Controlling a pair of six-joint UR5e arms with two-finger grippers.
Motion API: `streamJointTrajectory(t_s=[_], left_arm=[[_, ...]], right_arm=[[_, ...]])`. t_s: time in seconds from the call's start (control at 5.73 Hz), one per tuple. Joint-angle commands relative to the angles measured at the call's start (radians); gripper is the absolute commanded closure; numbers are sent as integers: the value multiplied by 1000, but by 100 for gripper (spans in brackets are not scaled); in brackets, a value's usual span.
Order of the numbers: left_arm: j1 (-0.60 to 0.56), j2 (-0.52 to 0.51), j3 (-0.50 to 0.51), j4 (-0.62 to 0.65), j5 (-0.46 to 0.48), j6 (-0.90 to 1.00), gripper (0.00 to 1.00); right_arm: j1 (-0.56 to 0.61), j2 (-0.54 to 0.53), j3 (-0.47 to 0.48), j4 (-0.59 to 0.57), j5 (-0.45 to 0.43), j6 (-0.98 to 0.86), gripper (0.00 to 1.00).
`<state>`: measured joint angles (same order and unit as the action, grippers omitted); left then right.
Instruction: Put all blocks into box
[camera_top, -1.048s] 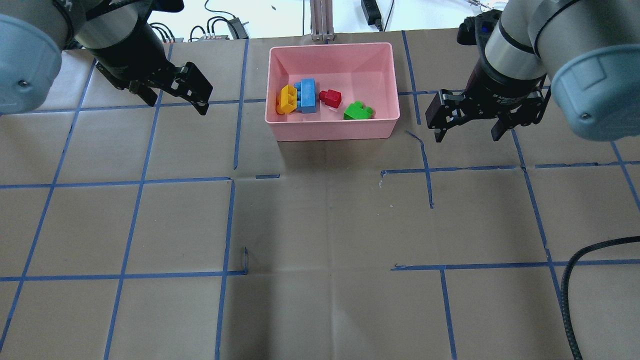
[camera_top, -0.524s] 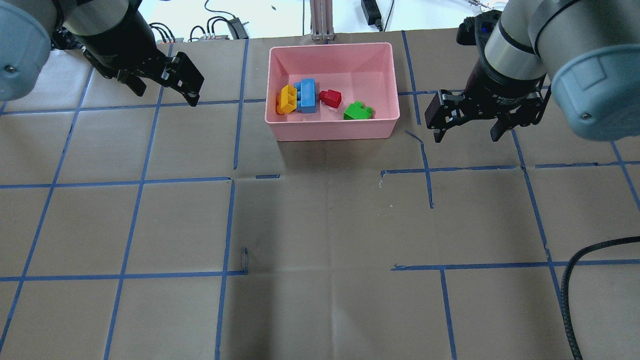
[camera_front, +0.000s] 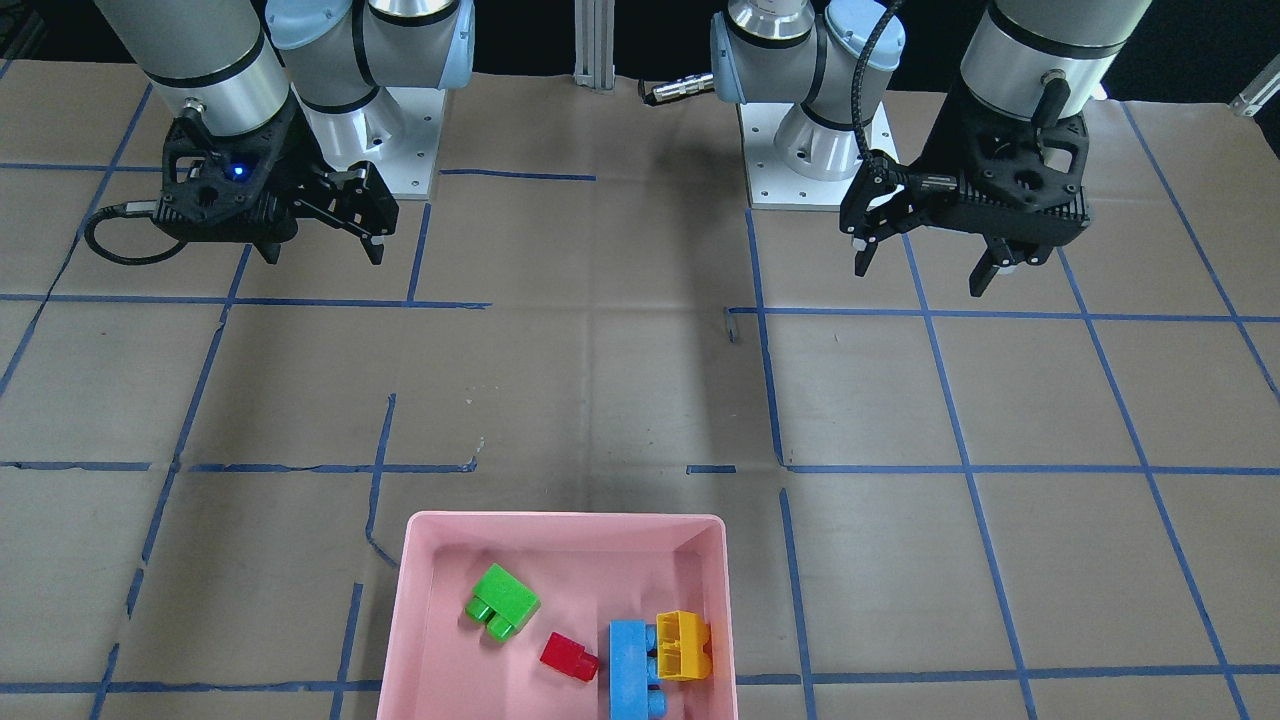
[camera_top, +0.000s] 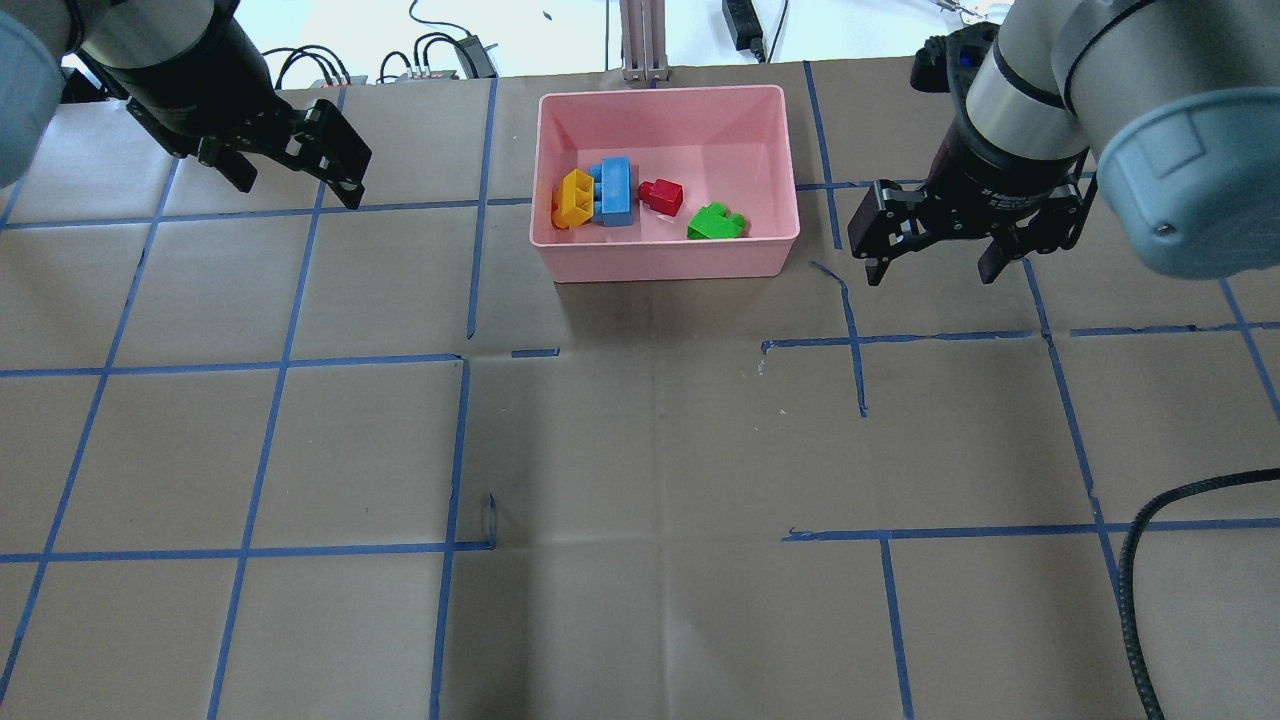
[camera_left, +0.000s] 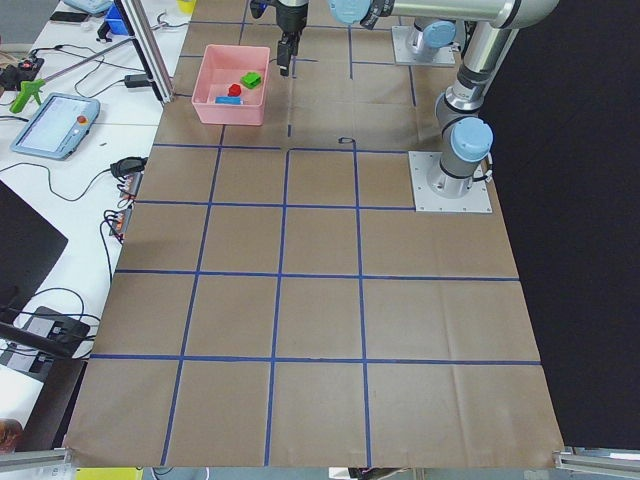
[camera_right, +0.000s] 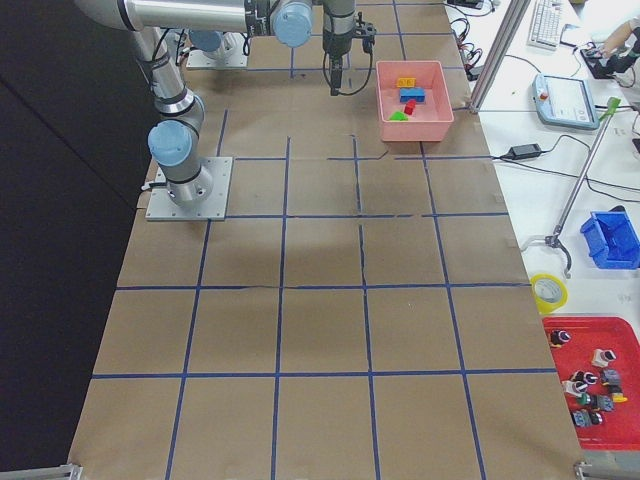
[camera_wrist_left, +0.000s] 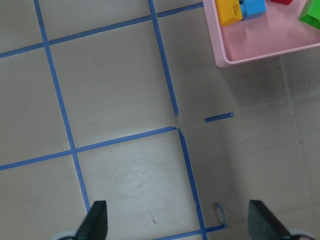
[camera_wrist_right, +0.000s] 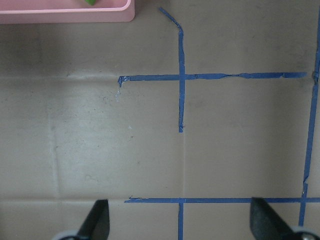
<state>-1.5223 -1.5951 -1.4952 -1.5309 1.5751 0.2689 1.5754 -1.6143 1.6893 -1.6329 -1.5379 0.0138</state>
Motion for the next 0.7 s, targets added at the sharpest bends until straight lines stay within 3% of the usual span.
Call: streamJointTrajectory(t_s=[0.0,0.52], left_arm=[[-2,-11,0,0,-4,-7,1],[-6,-8,-5,0,-7,-23,1]], right_arm=[[0,1,1,-1,2,0,0],[0,1,0,-1,2,0,0]])
